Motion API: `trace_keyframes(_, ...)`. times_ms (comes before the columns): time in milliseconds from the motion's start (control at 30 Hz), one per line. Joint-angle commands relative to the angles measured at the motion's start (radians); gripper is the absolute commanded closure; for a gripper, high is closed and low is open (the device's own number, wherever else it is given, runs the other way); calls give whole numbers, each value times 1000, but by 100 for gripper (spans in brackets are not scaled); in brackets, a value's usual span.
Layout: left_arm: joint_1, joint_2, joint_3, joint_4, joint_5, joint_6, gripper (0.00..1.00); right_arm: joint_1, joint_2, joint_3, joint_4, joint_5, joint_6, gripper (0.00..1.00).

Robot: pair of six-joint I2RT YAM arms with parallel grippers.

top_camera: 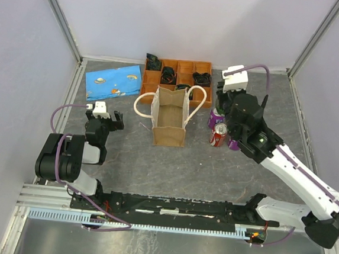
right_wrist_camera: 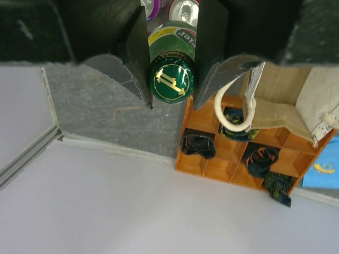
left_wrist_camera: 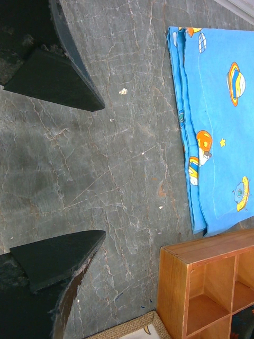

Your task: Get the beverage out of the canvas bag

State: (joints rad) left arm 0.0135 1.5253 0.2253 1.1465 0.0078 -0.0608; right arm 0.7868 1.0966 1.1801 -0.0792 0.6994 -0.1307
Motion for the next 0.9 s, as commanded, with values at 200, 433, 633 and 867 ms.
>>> trace_keyframes(200,-3,-5,9,35,-8,39,1,-18,104,70,82,-53,84,100)
trace_keyframes(433,-3,-4,9,35,-8,40,1,-39,186,75,62,-157,167,100)
trace_keyframes(633,-3,-5,9,36,-8,40,1,-44,276,69,106,-272,209,100)
trace_keyframes(867,-3,-5,9,35,-8,40,1,-46,380,130,147,-335,220,100)
